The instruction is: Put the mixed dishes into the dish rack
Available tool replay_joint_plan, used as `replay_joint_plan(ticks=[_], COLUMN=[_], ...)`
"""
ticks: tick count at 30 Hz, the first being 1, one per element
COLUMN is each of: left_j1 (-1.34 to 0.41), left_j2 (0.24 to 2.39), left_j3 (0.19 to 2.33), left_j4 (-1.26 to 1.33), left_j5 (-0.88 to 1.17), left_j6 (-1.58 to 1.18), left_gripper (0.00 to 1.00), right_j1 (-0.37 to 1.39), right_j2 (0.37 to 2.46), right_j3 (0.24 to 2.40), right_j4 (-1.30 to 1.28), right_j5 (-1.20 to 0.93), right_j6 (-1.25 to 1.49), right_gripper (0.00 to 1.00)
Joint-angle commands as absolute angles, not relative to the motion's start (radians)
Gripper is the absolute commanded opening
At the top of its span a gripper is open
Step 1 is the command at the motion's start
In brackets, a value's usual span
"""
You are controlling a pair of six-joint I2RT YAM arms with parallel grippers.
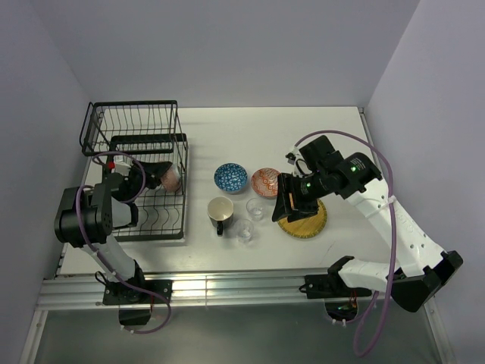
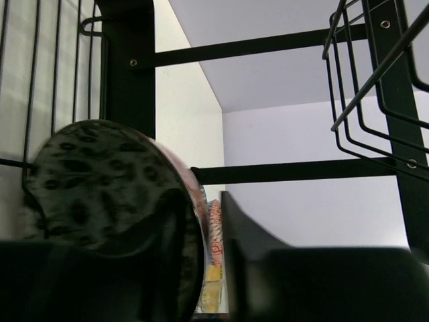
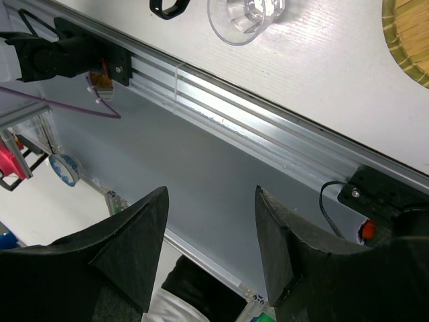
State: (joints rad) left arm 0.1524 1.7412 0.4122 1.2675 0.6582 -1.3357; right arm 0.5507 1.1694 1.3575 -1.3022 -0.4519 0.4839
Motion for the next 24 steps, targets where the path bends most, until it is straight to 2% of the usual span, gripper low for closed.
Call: replay_joint_plan(ticks=[1,3,4,8,9,10,14,24], left_j1=[0.133,0.133,0.133,0.133,0.133,0.133,0.133,0.141], left_j2=[1.714,1.686,1.677,1.631,1.629,1.626,1.615,1.514], left_j3=[0.41,0.411,0.413,0.419,0.417,0.417,0.396,0.307], left_j4=[1.346,1.278,1.254,1.152,1.149,1.138,1.15,1.144], left_j5=[0.707,0.698,0.695,0.687,0.687,0.687,0.681,0.684], left_j6=[-1.336,-1.301,-1.29,-1.238,-1.235,-1.232,-1.253,-1.275], left_gripper=[0.36,0.45,0.45,0.56,0.84,0.99,0.99,0.99], right_j1=[0.541,0.54,0.54,0.54,0.54,0.54,0.532,0.374], right_j2=[1.161,1.169,1.172,1.198,1.204,1.222,1.299,1.589], right_j3=[1.367,1.362,1.362,1.379,1.384,1.393,1.44,1.578], right_j4=[-1.289,-1.284,-1.281,-1.261,-1.259,-1.256,-1.247,-1.16], right_j5=[-0.463,-0.465,-0.465,-0.474,-0.471,-0.468,-0.437,-0.296], right_j6=[0.468,0.465,0.466,0.465,0.462,0.46,0.459,0.469], right_gripper=[0.62,0.62,0.62,0.62,0.62,0.62,0.62,0.61])
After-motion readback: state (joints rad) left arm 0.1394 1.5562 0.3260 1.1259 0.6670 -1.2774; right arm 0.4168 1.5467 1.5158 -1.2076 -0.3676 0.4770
